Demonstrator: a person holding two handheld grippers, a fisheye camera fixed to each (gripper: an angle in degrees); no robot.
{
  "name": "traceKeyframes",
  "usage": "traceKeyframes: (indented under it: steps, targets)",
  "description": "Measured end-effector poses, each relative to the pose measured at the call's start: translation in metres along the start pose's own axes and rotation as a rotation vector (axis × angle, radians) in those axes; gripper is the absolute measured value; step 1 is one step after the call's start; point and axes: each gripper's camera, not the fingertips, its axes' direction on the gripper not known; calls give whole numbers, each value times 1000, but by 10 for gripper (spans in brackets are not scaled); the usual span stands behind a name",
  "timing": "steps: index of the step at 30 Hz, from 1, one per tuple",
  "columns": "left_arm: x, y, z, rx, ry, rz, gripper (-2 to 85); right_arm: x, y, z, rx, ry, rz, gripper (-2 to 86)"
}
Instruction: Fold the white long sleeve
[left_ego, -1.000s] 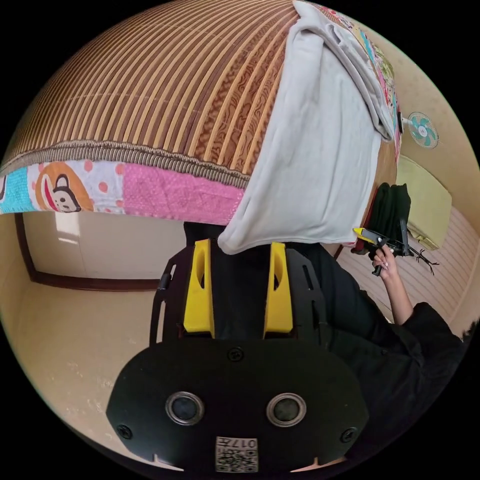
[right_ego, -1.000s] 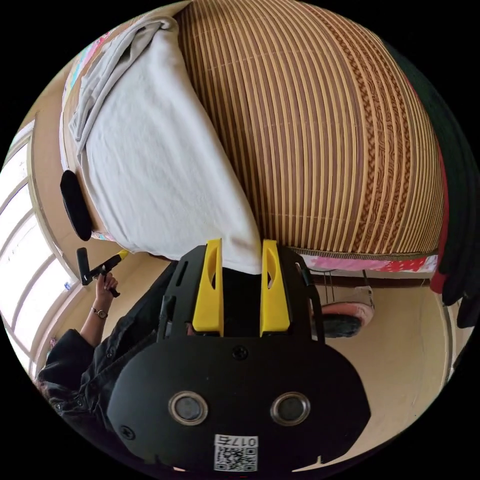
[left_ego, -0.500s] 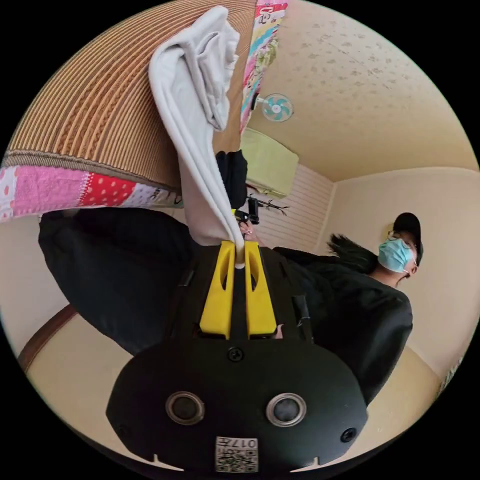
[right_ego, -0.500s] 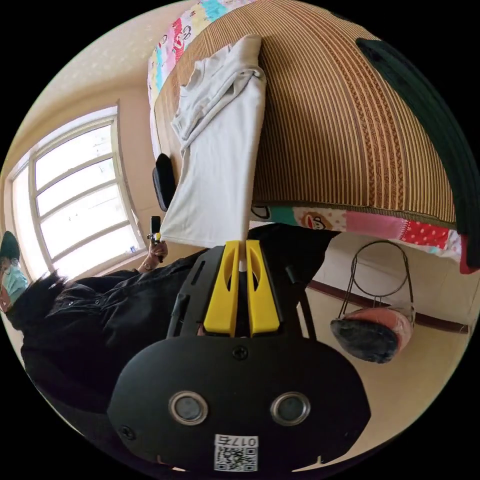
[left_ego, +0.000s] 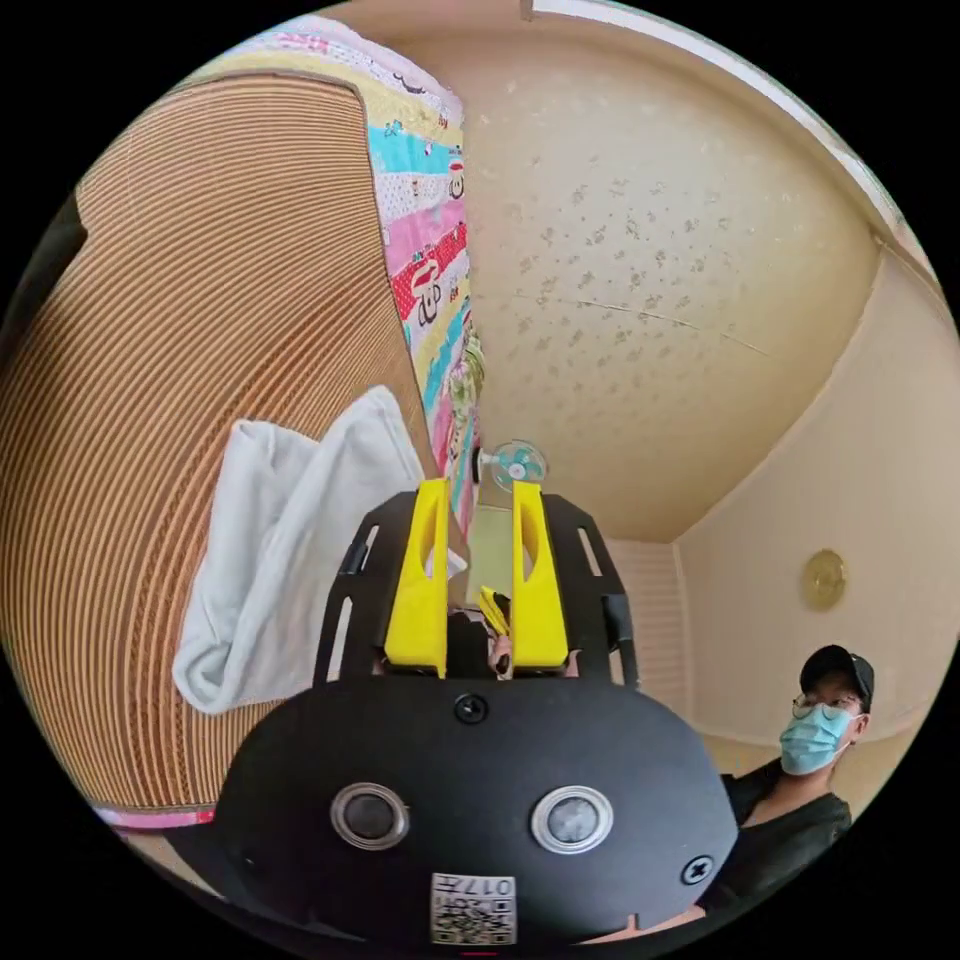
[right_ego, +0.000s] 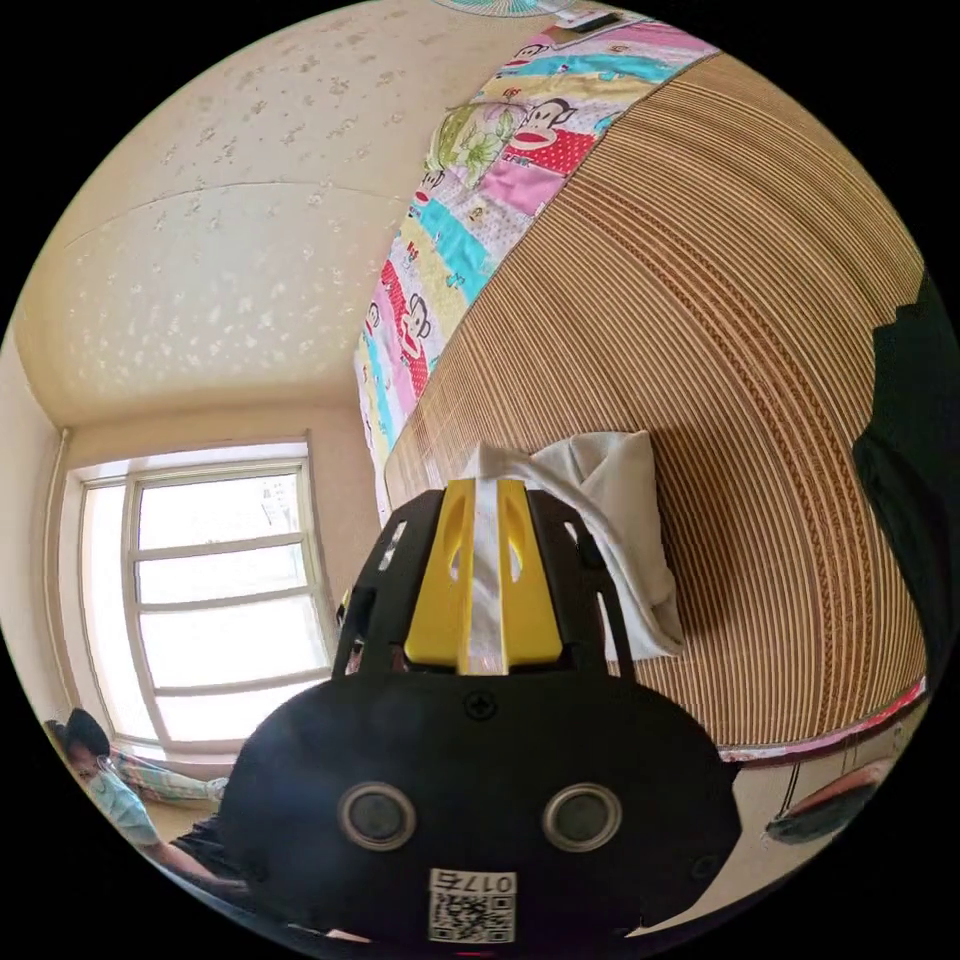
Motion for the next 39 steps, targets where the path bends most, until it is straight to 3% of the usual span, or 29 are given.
traceKeyframes:
  steps: [2,7,10,13,16,18,23,26,31,33,37,39]
  targets:
    - [-6,24,4,-3,-219,2,120,-23,9,22,-44,73,-101,21]
    - [-70,113,1,52,-498,-191,153,-44,53,84,-90,448,-316,13]
    - [-128,145,19,1,-499,-382,174,-28,61,119,-80,701,-392,7]
    - [-153,158,22,143,-377,-440,151,22,53,161,-262,890,-434,4]
    - [-153,149,31,203,-177,-360,100,45,43,159,-290,835,-497,4]
    - [-130,140,50,140,-45,-210,67,51,18,149,-338,743,-359,4]
    - [19,179,179,-297,-71,308,57,67,-3,91,-245,567,-199,5]
    - [58,240,272,-527,-46,461,57,91,0,41,-170,479,-94,6]
    - [48,336,378,-883,91,494,73,141,12,-32,-109,452,-15,17]
    - [42,350,376,-876,88,513,79,169,13,-68,-77,391,51,34]
    - [-6,325,301,-496,-259,421,119,200,12,-112,-12,262,106,71]
    - [-41,309,281,-435,-377,315,150,217,12,-127,-3,175,140,88]
